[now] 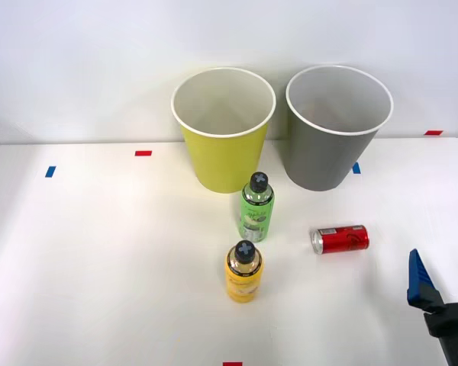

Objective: Put cans in the gray bin, plastic bottles in the light green bin

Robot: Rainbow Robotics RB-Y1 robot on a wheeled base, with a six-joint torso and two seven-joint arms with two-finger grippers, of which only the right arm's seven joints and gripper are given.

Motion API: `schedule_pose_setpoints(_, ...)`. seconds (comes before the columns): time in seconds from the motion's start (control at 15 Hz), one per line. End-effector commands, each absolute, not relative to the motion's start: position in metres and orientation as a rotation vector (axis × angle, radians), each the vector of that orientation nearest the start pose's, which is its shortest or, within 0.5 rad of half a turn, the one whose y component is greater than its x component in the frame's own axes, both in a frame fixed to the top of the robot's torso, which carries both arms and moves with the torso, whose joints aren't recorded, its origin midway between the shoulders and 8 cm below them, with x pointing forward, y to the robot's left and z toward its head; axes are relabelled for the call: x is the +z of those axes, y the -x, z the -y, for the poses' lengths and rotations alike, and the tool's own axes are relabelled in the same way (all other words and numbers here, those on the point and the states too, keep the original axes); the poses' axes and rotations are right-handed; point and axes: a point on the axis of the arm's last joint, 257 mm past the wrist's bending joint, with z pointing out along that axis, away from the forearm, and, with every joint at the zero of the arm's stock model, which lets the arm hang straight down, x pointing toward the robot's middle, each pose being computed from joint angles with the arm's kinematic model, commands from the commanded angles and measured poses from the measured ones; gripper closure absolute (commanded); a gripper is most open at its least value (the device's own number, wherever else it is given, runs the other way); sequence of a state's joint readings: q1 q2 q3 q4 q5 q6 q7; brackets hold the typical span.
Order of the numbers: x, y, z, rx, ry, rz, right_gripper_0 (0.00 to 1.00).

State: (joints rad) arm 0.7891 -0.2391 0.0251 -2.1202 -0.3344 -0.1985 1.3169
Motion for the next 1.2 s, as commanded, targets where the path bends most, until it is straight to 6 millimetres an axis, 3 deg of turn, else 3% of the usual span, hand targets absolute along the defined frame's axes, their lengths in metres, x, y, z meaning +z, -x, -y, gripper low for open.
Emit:
schedule_pose_setpoints(0.07,-0.231,-0.315,0.341,0.033,-0.26,-1.582,0.0)
schedule_pose_setpoints(0.33,-0.243,-0.305,0.333,-0.036,-0.187,-1.625,0.0)
schedule_pose_setpoints(0.47,-0.251,-0.302,0.316,-0.013,-0.2,-1.639,0.0)
schedule_pose_setpoints(1.2,-0.242,-0.289,0.27,0.047,-0.062,-1.598,0.0)
